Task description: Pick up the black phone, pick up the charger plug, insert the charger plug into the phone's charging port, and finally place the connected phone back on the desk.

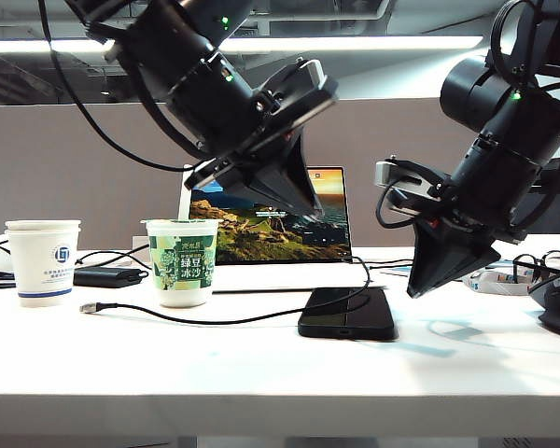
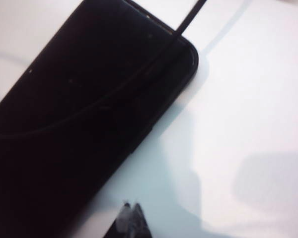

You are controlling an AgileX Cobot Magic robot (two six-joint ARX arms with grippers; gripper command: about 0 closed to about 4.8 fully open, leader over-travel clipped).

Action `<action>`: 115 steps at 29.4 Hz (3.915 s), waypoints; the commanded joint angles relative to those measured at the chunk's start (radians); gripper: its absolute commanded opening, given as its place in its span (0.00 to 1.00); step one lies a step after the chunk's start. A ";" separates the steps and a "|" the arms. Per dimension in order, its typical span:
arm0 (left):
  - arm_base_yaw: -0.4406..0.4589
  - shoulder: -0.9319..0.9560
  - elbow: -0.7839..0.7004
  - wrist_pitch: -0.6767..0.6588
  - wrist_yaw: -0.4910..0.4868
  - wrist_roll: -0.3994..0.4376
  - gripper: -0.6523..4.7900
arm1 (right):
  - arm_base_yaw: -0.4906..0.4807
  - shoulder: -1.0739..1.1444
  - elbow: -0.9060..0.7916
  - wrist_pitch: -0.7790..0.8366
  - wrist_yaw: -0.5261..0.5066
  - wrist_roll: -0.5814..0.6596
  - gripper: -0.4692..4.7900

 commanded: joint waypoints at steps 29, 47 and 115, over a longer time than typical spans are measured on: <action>0.037 0.163 0.002 -0.159 -0.046 -0.015 0.11 | 0.000 -0.005 0.005 0.008 -0.002 -0.002 0.09; 0.042 0.263 0.002 0.059 -0.196 -0.085 0.11 | 0.000 -0.005 0.005 0.010 -0.002 -0.002 0.09; 0.061 0.312 0.003 0.255 0.188 -0.379 0.35 | -0.028 0.041 0.003 0.006 0.010 0.043 0.09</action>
